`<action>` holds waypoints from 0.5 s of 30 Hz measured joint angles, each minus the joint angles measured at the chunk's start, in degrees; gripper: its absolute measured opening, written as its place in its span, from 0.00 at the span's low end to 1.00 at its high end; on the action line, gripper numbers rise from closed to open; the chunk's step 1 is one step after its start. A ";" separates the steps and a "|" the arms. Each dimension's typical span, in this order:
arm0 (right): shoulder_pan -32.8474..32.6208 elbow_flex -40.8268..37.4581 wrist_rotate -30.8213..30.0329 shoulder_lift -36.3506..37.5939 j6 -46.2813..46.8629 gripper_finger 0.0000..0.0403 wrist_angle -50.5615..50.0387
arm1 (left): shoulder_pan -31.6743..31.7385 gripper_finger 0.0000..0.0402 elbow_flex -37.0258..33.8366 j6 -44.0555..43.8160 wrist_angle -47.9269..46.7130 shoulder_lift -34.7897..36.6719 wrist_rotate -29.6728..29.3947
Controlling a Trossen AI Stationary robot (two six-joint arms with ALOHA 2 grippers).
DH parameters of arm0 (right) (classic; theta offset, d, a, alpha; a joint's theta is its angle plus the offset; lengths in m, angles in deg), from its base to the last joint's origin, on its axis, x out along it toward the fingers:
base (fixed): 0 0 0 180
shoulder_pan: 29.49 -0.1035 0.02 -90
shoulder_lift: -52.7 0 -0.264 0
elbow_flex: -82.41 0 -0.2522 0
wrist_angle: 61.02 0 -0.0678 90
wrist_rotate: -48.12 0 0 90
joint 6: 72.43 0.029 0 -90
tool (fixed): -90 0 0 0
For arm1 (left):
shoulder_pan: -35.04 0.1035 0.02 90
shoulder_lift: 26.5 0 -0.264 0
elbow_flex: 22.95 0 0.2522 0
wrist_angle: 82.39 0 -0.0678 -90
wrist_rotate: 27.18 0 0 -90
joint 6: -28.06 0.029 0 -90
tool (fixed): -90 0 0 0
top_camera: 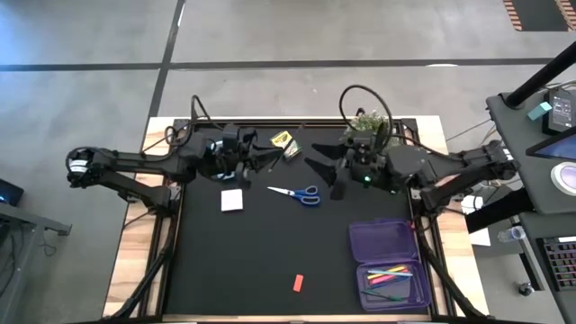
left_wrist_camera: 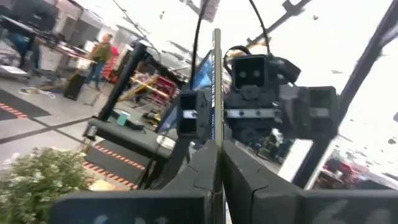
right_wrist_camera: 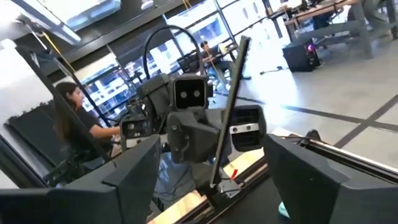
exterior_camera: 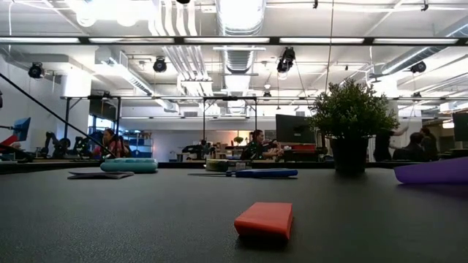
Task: Pack school essentials
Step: Put the pencil into the supply box
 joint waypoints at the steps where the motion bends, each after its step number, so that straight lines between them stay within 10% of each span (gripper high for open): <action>1: 0.28 -0.01 0.33 -0.14 -0.02 0.69 0.12 | 0.00 0.00 0.00 -0.04 -0.02 -0.04 -0.19; 15: 5.76 3.85 0.52 -6.91 -0.77 0.66 2.24 | 0.00 0.00 0.26 -2.43 0.46 -2.44 -0.76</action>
